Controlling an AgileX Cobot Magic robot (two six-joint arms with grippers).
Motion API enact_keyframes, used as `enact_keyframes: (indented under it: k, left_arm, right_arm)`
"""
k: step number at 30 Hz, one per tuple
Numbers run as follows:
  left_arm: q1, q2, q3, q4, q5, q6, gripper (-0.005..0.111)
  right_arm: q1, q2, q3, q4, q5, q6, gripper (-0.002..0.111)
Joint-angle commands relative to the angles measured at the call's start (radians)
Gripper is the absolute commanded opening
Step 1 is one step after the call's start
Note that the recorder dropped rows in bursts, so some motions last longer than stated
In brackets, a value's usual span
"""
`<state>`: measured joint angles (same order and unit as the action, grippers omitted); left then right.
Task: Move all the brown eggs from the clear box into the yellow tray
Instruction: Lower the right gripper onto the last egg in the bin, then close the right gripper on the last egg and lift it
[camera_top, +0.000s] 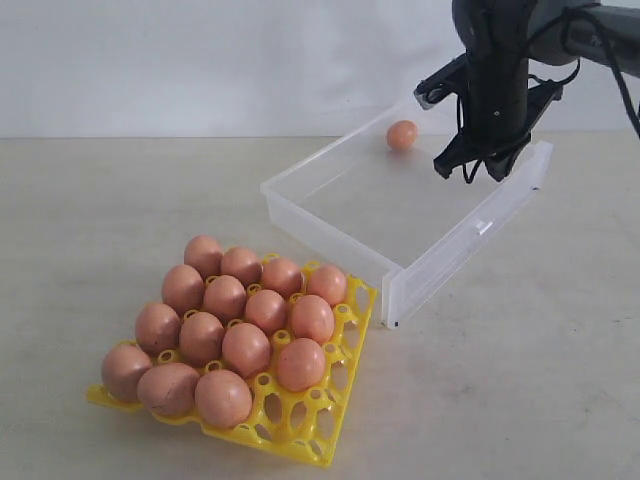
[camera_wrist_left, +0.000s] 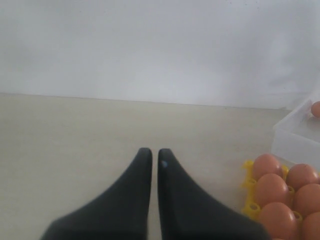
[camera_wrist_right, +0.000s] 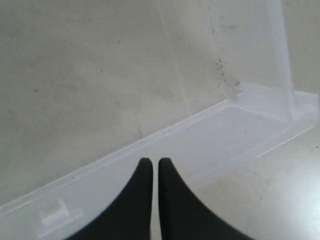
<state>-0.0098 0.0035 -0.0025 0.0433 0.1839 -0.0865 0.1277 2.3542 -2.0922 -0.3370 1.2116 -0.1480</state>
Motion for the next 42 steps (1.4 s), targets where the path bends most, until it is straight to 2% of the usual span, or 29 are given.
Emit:
enact_keyframes:
  k: [1, 4, 11, 16, 24, 27, 33, 36, 38, 39, 42]
  left_arm:
    - [0.006, -0.003, 0.003, -0.001, -0.005, 0.001, 0.004]
    - [0.006, -0.003, 0.003, -0.001, -0.005, 0.001, 0.004]
    - [0.006, -0.003, 0.003, -0.001, -0.005, 0.001, 0.004]
    - [0.006, -0.003, 0.003, -0.001, -0.005, 0.001, 0.004]
    - [0.006, -0.003, 0.003, -0.001, -0.005, 0.001, 0.004]
    - [0.006, -0.003, 0.003, -0.001, -0.005, 0.001, 0.004]
    - [0.006, -0.003, 0.003, -0.001, -0.005, 0.001, 0.004]
    - [0.006, -0.003, 0.003, -0.001, -0.005, 0.001, 0.004]
    - [0.006, -0.003, 0.003, -0.001, -0.005, 0.001, 0.004]
    - [0.006, -0.003, 0.003, -0.001, -0.005, 0.001, 0.004]
    - [0.006, -0.003, 0.003, -0.001, -0.005, 0.001, 0.004]
  right_arm:
    - [-0.040, 0.004, -0.001, 0.076, -0.043, -0.020, 0.000]
    - [-0.067, 0.029, -0.001, 0.094, 0.009, -0.023, 0.000]
    - [-0.173, -0.009, 0.072, 0.163, 0.009, -0.002, 0.000]
    - [-0.238, -0.082, 0.162, 0.298, 0.009, -0.055, 0.000]
    - [-0.247, -0.179, 0.484, 0.337, 0.009, -0.160, 0.000]
    - [-0.247, -0.181, 0.505, 0.373, 0.009, -0.185, 0.000]
    - [-0.247, -0.181, 0.495, 0.436, -0.334, -0.132, 0.001]
    - [-0.247, -0.183, 0.494, 0.436, -0.424, -0.132, 0.010]
    - [-0.247, -0.193, 0.494, 0.436, -0.424, -0.132, 0.023]
    - [-0.247, -0.201, 0.494, 0.436, -0.409, -0.132, 0.034]
    - [-0.247, -0.218, 0.494, 0.436, -0.395, -0.129, 0.057]
